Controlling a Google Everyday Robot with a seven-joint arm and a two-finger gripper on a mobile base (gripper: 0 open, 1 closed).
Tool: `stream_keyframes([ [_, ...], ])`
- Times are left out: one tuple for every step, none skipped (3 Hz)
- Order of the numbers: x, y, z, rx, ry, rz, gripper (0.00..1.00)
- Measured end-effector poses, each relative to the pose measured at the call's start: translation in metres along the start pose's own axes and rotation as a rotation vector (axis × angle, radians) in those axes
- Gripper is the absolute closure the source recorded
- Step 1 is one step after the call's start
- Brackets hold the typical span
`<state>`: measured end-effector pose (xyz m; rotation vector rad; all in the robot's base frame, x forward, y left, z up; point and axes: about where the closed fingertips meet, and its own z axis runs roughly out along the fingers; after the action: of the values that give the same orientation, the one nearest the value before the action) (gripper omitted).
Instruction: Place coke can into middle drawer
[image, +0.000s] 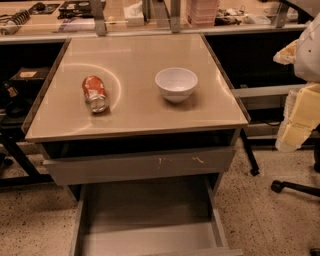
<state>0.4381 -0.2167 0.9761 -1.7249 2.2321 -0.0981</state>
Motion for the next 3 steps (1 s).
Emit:
stream_keyframes([
  [0.000, 0.000, 0.000, 0.000, 0.000, 0.000, 0.00],
  [-0.010, -0.003, 0.001, 0.011, -0.017, -0.026, 0.00],
  [-0.033, -0.017, 0.008, -0.012, -0.030, -0.100, 0.00],
])
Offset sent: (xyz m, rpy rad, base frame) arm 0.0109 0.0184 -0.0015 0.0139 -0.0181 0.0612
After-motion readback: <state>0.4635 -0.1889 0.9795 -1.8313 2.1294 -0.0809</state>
